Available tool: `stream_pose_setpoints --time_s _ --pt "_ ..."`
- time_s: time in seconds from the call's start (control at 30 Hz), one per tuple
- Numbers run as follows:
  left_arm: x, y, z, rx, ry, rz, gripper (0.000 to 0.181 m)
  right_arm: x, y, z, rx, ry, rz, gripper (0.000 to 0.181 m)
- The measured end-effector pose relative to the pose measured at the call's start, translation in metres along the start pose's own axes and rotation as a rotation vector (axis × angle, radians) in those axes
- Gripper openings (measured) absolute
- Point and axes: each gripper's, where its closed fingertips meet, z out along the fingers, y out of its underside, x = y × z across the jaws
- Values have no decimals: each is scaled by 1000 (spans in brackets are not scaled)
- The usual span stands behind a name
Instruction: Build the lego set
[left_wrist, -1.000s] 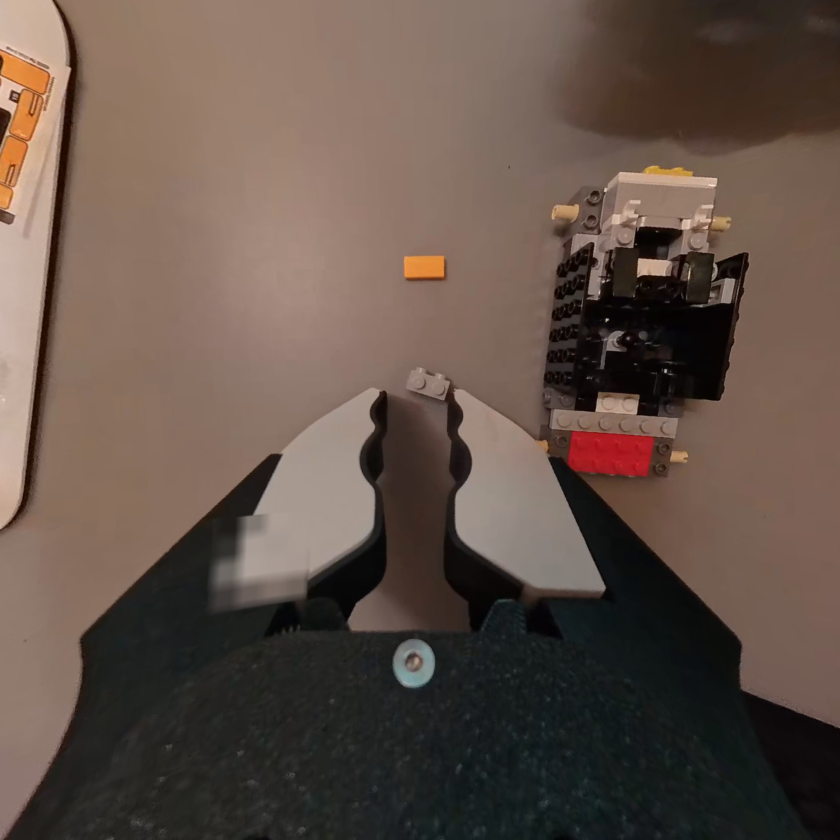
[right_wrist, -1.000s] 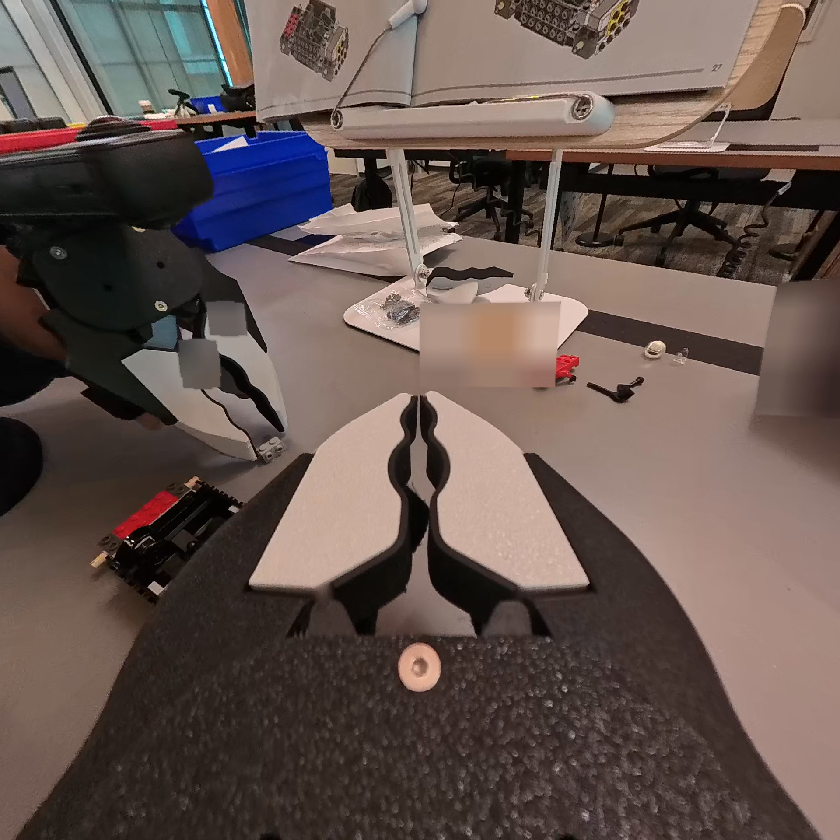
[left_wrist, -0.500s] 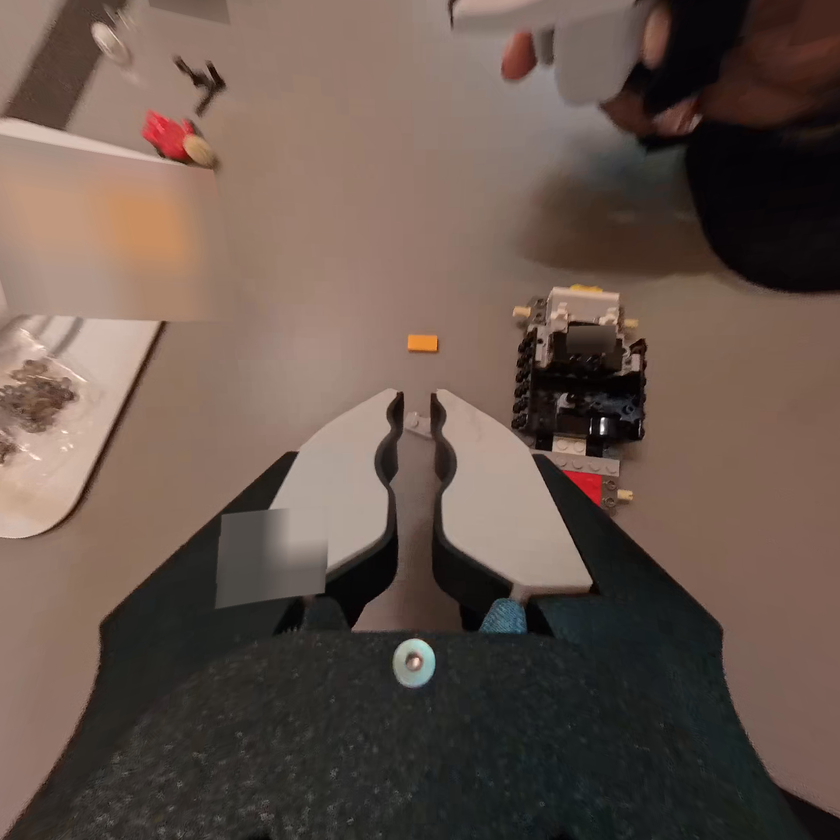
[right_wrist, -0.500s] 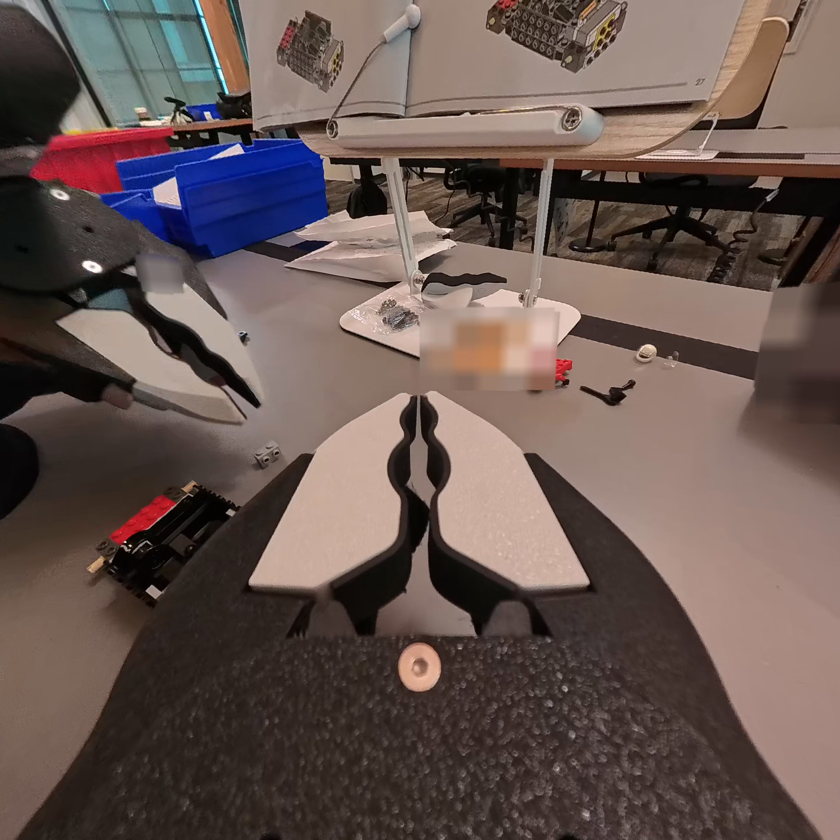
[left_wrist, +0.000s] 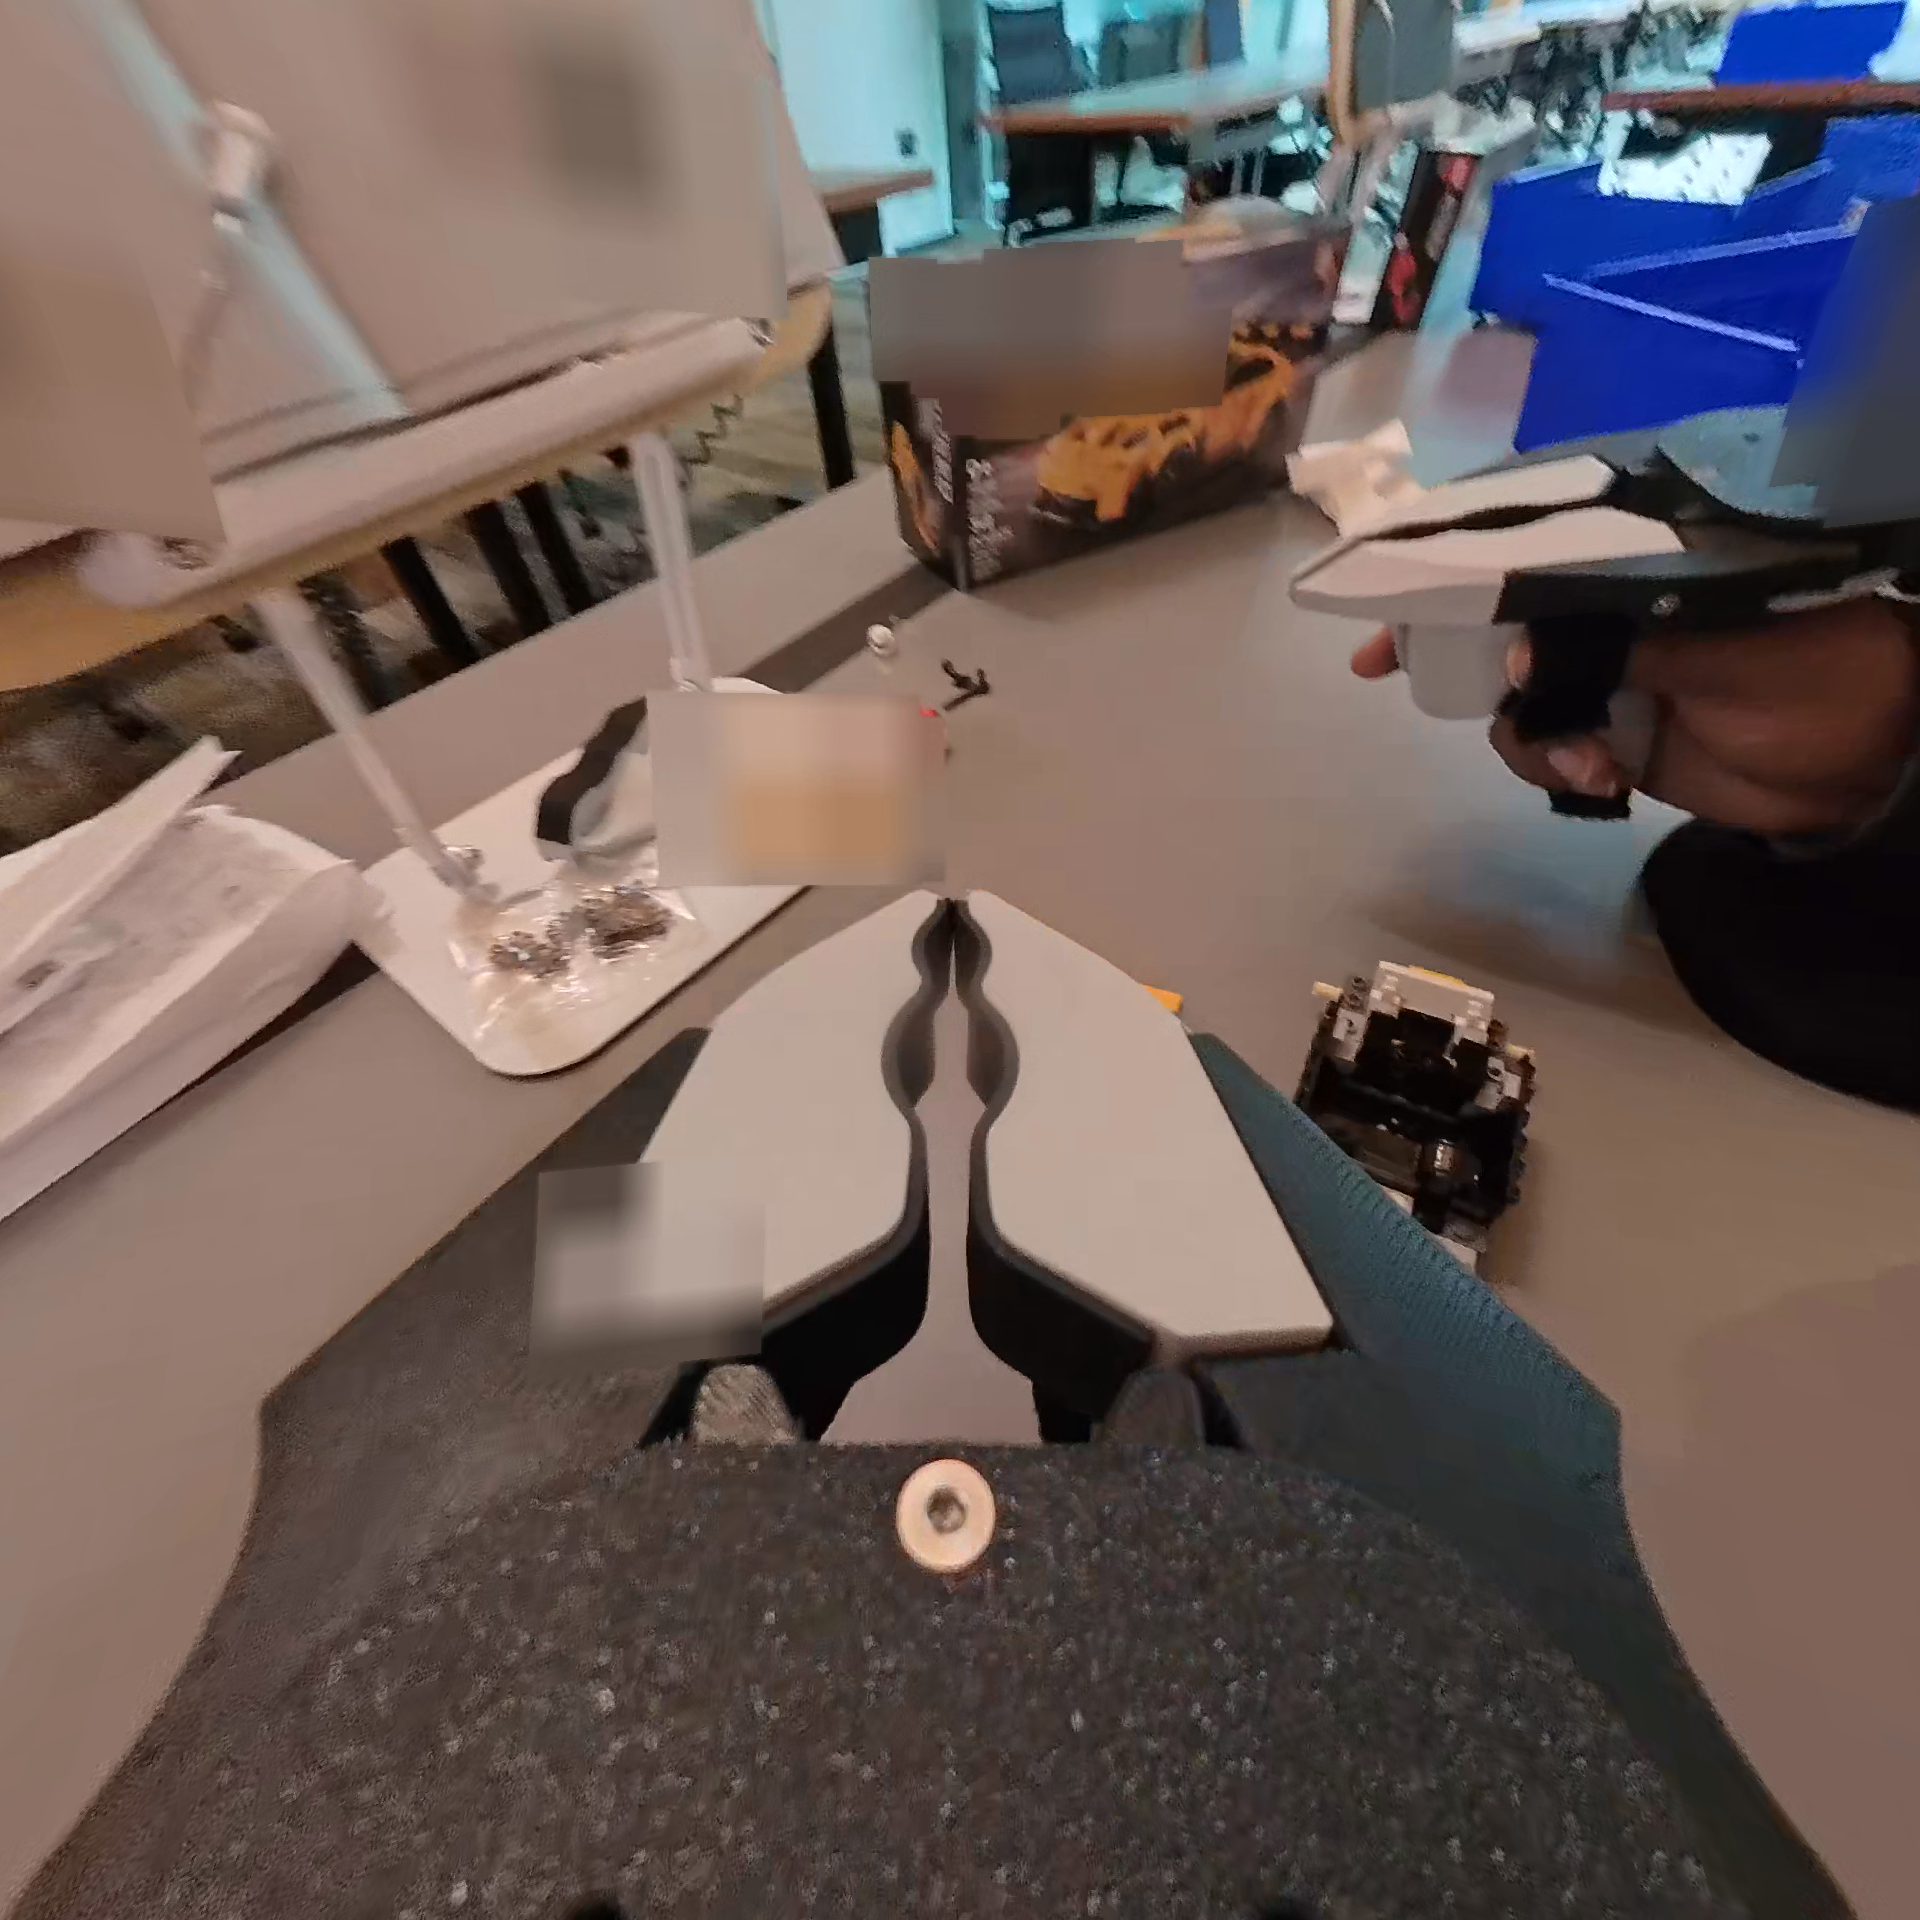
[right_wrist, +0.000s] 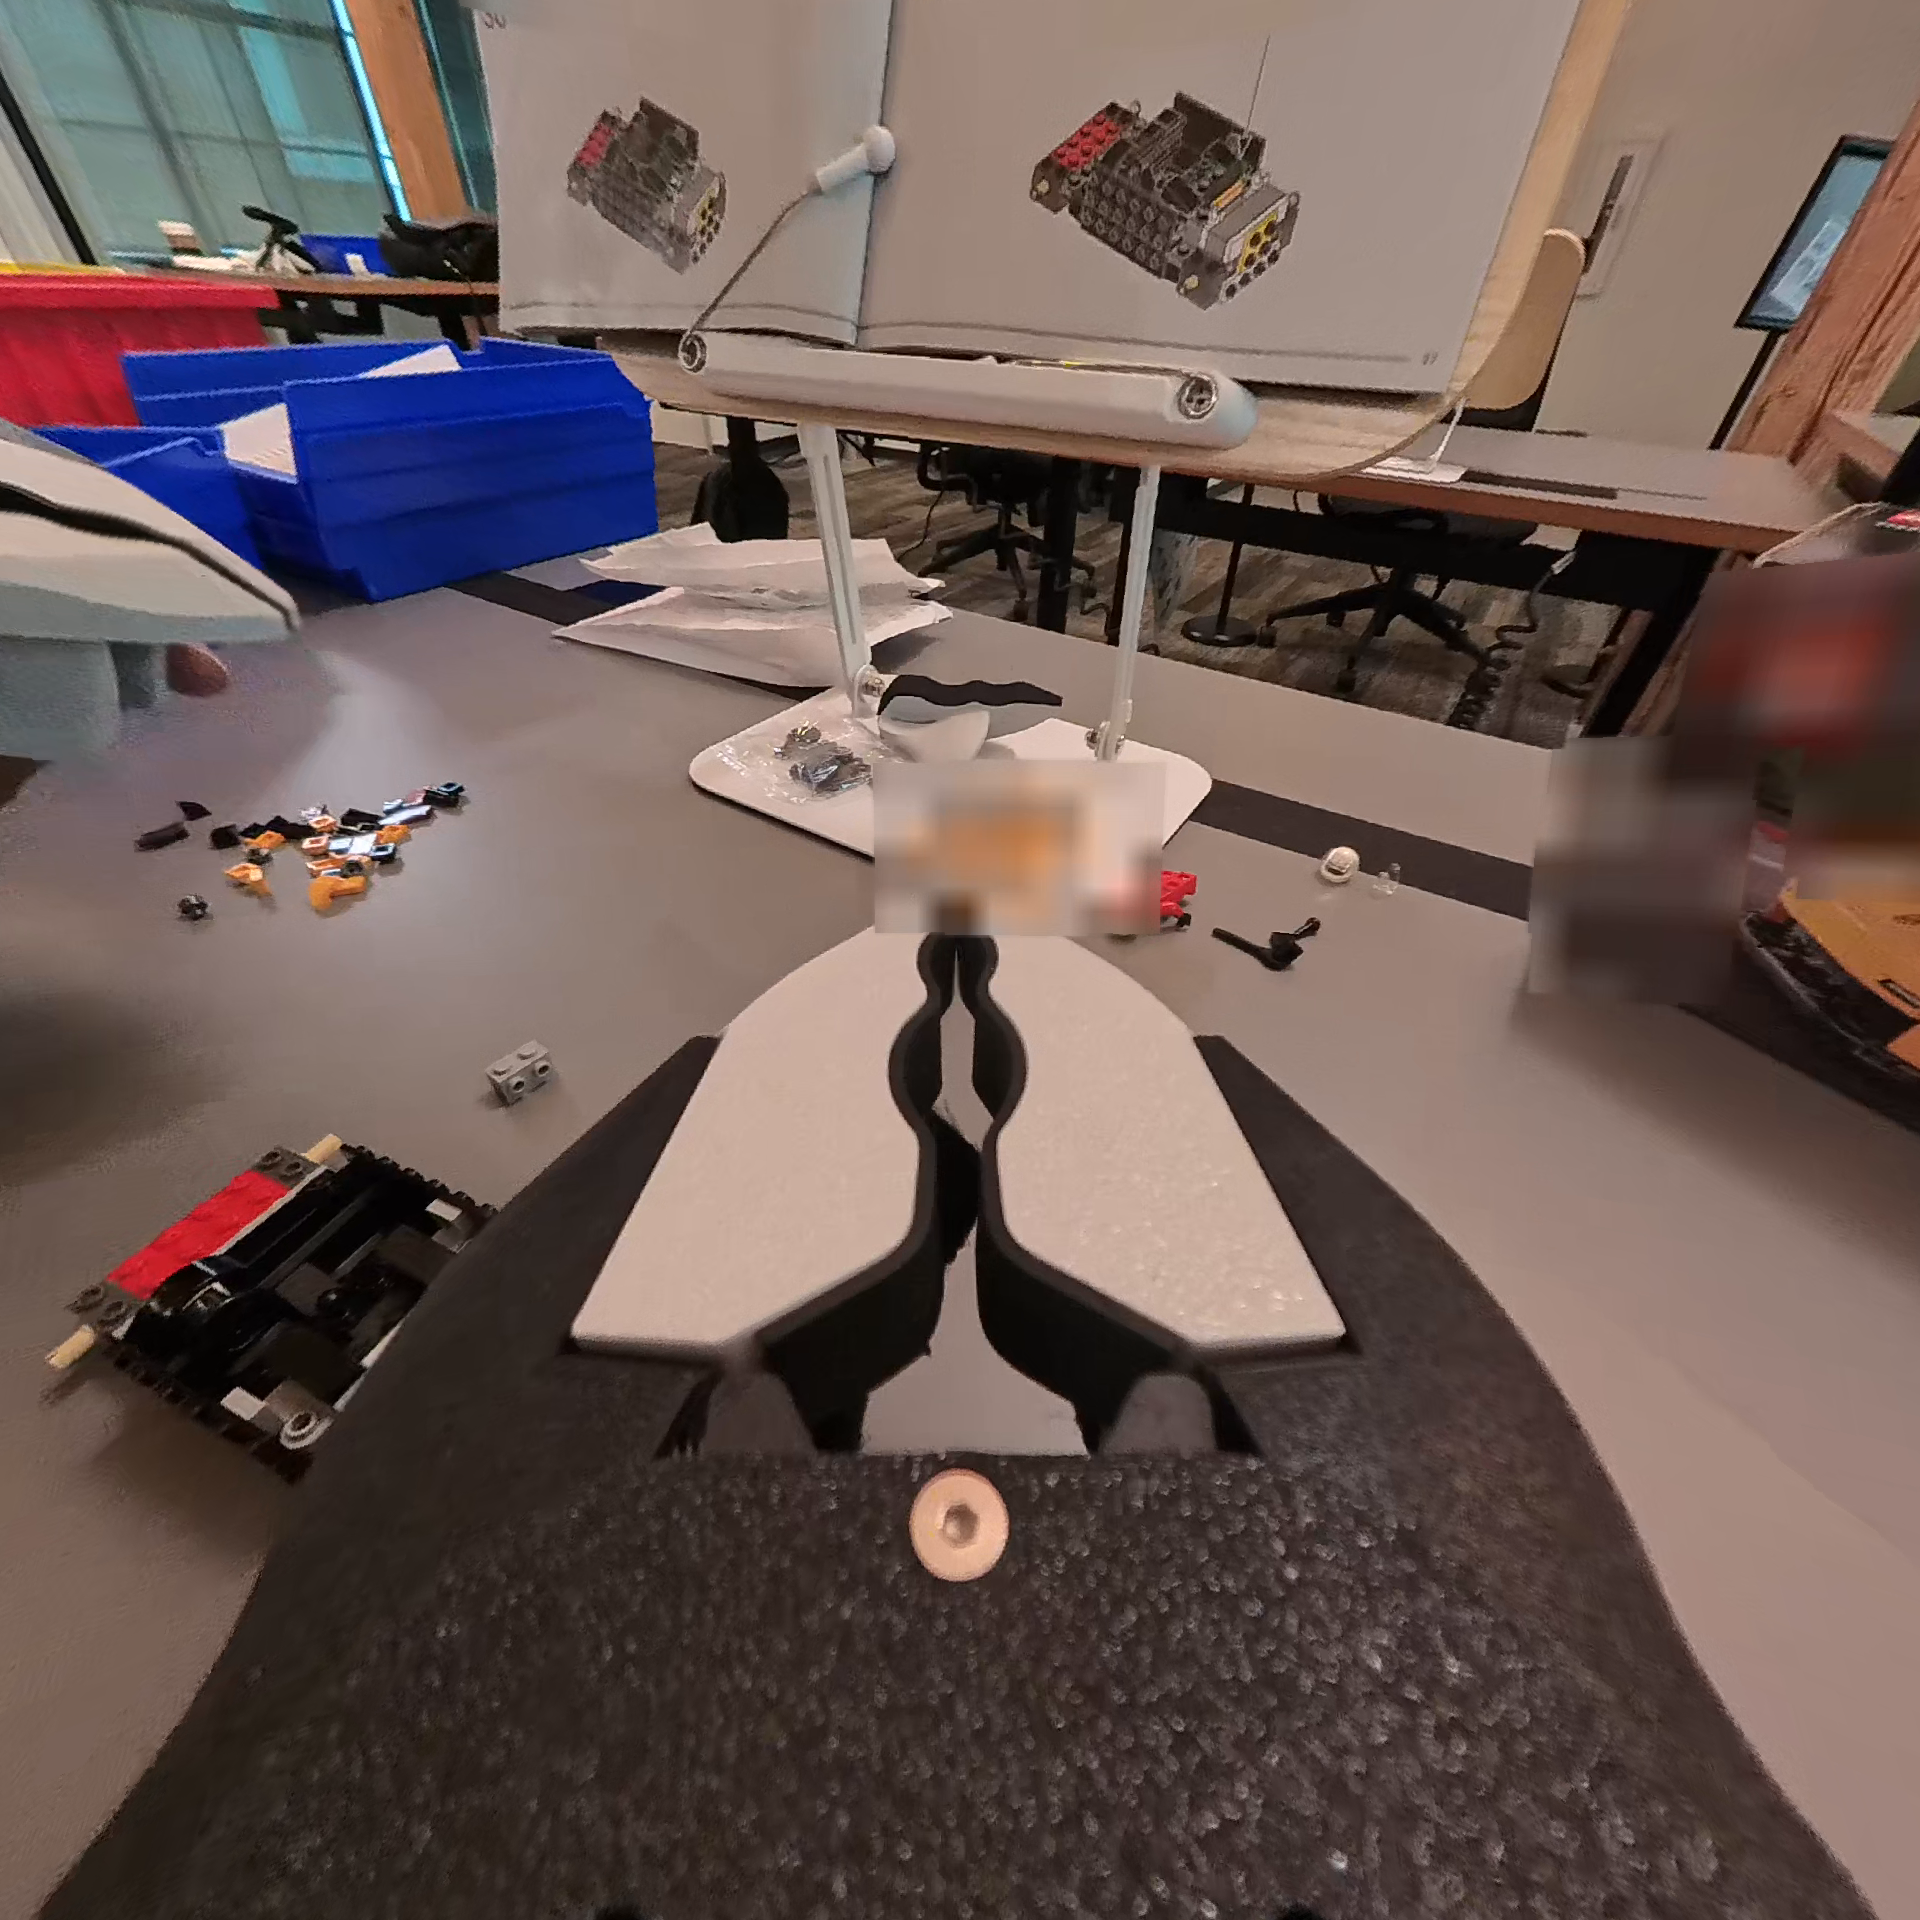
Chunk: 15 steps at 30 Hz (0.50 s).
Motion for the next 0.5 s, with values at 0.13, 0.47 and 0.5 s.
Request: stream_pose_setpoints --time_s 0.13,0.47,0.5 --pt "-19 -5 -18 72 -100 -26 0 0 1 1 -3 1 2 0" --pt "-83 -17 -102 253 -424 -117 0 0 5 2 -19 -1 8 0" --pt "-92 -18 -117 275 -460 -139 0 -1 5 3 -22 -3 9 0"
